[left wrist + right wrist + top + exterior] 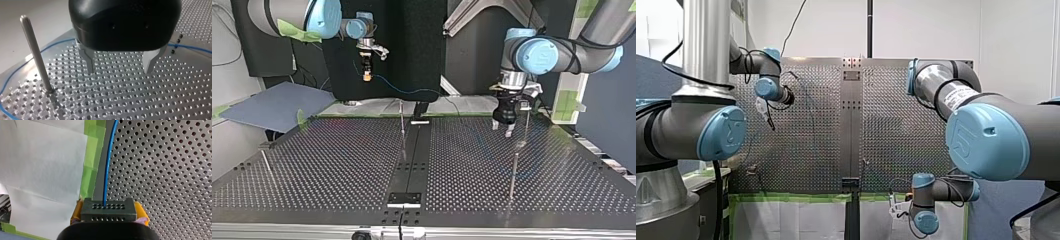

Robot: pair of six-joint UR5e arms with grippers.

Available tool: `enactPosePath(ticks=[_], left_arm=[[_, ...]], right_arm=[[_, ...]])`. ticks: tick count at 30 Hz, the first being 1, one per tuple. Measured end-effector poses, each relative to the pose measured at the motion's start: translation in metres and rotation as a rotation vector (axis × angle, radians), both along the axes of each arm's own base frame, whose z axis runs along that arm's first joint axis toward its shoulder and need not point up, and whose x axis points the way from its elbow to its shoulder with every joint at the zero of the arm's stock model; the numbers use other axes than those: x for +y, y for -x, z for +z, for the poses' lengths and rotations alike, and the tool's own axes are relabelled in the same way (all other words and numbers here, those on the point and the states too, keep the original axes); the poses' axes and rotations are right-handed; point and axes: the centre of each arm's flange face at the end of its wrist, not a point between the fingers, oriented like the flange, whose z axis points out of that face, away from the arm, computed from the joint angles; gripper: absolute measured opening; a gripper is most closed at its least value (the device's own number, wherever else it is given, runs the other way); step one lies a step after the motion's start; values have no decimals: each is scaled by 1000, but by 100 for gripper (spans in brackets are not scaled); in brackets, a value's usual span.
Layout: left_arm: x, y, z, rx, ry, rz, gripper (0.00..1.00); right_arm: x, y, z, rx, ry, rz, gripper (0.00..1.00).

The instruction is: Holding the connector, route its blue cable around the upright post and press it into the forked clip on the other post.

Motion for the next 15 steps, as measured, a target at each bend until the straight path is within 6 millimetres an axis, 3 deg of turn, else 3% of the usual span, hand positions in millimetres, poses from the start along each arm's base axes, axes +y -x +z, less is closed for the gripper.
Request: enactPosePath(ticks=[15], left_arm=[[11,27,45,-13,-112,59,100]], right_arm=[[0,0,0,0,-1,2,0]])
